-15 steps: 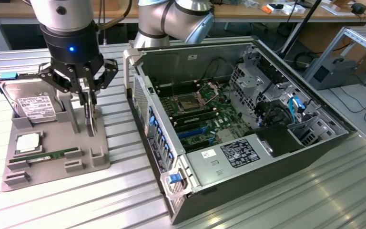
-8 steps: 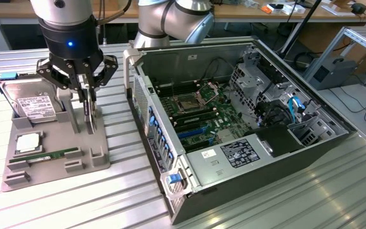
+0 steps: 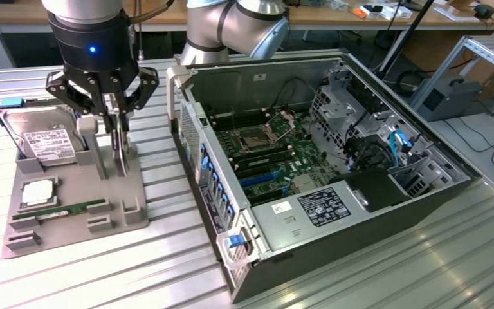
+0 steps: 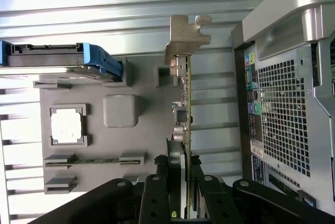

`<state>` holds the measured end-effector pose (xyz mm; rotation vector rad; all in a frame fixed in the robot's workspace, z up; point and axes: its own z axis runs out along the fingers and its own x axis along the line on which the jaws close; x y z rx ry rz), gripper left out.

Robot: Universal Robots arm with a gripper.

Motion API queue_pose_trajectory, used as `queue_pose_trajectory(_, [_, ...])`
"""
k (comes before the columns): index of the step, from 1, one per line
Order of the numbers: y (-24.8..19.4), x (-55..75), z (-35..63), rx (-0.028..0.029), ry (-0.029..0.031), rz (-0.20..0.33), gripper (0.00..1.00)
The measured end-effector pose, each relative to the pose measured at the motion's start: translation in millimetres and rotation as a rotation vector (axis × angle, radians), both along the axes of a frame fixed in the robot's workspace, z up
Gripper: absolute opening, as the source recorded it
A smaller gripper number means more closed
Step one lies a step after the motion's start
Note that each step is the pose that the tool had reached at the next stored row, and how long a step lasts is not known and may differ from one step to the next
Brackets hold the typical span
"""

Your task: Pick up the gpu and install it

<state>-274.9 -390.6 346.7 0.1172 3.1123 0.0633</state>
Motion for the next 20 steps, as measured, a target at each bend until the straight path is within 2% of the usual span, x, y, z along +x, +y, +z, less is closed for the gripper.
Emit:
queue_pose_trajectory(12, [0.0, 0.0, 20.3, 0.0000, 0.0000, 0.000, 0.27])
queue_pose_trajectory(20, [0.0, 0.0, 28.2, 0.0000, -0.0001, 0.000, 0.27])
